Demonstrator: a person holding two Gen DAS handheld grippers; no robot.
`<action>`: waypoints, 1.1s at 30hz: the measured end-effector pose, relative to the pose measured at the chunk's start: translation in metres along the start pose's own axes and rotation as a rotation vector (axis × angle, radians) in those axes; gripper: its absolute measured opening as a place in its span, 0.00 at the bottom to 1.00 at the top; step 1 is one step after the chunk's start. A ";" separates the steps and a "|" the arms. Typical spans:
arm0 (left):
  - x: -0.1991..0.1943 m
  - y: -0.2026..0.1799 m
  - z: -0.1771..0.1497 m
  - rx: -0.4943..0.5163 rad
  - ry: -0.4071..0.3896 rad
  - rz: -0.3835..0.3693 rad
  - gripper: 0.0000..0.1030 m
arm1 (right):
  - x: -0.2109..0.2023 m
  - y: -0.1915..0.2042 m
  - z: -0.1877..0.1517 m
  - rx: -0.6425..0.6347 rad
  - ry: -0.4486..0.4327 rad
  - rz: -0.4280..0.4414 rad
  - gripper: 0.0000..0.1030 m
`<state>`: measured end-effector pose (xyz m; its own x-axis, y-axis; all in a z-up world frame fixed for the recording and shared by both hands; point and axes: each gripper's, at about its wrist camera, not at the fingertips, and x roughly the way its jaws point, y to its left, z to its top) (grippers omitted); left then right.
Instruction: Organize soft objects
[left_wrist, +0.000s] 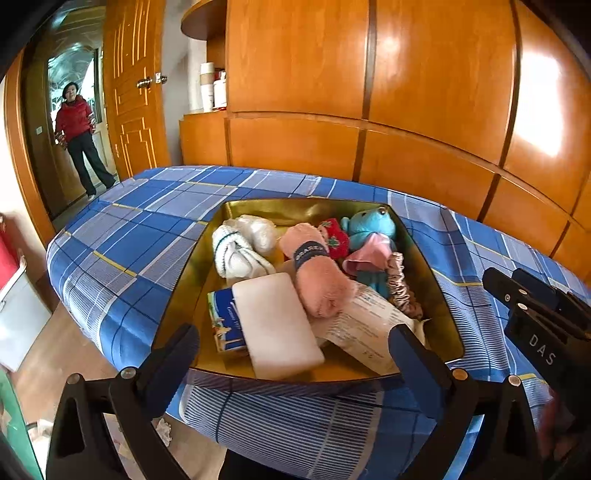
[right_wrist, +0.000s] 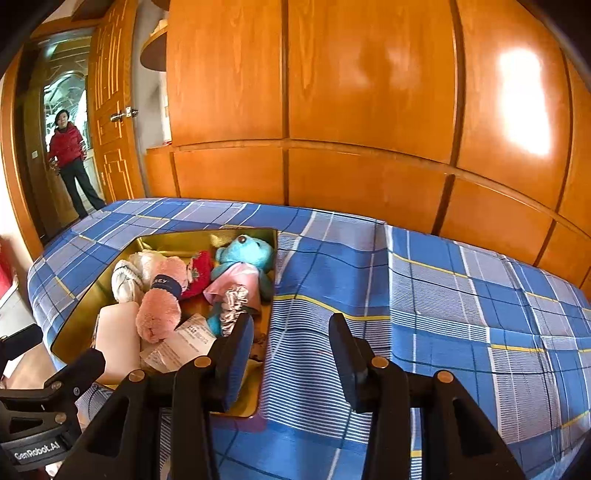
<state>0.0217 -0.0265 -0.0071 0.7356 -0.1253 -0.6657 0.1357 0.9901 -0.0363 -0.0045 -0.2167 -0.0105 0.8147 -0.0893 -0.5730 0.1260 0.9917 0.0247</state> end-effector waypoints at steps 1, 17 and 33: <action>-0.001 -0.002 0.000 0.003 0.002 -0.003 1.00 | -0.001 -0.001 -0.001 0.001 -0.001 -0.003 0.41; -0.009 -0.001 -0.006 0.003 -0.006 0.046 1.00 | -0.013 -0.013 -0.004 0.033 -0.033 -0.027 0.51; -0.014 -0.004 -0.009 -0.025 -0.029 0.040 1.00 | -0.016 -0.020 -0.009 0.030 -0.061 -0.063 0.57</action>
<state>0.0052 -0.0277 -0.0043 0.7590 -0.0869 -0.6453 0.0894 0.9956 -0.0290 -0.0256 -0.2342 -0.0093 0.8375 -0.1580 -0.5230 0.1943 0.9808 0.0148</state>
